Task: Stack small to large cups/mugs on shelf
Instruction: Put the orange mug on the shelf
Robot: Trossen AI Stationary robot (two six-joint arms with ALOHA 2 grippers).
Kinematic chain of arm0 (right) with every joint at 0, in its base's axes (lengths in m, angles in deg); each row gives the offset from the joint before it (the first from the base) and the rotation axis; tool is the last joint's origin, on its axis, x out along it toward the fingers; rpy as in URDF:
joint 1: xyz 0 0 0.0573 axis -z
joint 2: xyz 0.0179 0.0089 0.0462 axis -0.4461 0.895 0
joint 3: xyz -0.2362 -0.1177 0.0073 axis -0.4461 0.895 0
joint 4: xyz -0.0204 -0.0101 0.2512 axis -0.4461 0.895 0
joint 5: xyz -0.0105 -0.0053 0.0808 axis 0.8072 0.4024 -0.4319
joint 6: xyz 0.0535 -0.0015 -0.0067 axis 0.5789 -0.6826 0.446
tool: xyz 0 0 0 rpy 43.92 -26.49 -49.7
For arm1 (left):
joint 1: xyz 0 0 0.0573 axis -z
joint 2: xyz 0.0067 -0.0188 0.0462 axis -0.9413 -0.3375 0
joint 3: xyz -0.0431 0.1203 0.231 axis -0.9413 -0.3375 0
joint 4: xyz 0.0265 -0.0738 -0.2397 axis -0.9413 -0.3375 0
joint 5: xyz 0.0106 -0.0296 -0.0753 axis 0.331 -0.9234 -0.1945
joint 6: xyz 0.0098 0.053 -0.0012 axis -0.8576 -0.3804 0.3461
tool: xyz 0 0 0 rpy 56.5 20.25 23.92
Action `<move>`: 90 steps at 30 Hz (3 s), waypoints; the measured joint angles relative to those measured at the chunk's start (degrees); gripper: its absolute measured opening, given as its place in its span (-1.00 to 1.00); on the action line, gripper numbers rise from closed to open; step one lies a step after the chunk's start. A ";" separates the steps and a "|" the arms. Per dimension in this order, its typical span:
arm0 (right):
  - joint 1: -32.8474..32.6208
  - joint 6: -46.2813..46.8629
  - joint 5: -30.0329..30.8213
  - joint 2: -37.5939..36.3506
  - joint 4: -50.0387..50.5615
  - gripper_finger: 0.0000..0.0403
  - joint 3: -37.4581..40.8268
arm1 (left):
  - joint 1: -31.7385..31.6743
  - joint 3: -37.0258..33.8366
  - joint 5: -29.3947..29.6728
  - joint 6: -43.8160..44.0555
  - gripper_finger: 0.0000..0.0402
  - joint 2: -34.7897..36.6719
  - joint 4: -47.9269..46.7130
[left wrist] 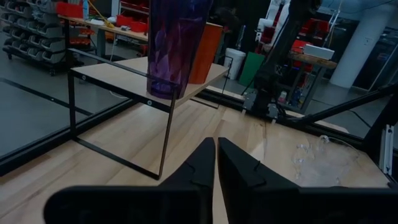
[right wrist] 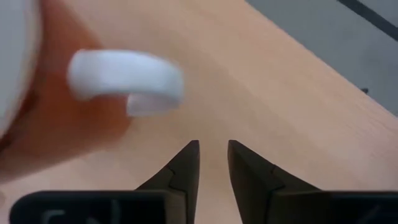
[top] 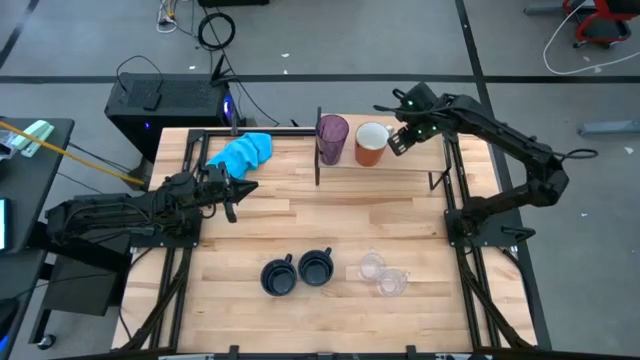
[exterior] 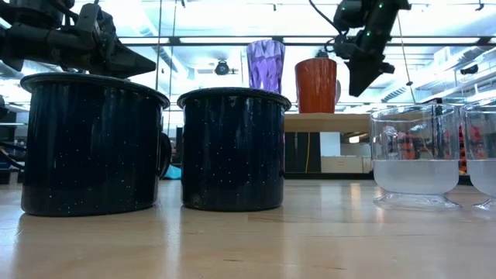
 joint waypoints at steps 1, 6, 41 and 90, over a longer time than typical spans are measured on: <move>0.14 0.07 0.02 0.16 -1.02 -0.56 0.34 | 0.00 0.00 0.00 0.00 -0.87 0.01 0.00; 0.06 0.39 -0.35 0.86 -3.90 -0.57 0.77 | -0.02 0.00 0.01 -0.04 -0.84 0.01 0.02; -0.25 1.12 -0.87 0.84 -4.71 -0.59 0.77 | -0.02 0.00 0.02 -0.11 -0.86 0.00 0.00; -4.23 1.86 -2.89 0.88 -13.32 -0.59 0.99 | -0.02 0.00 0.02 -0.03 -0.86 0.01 0.02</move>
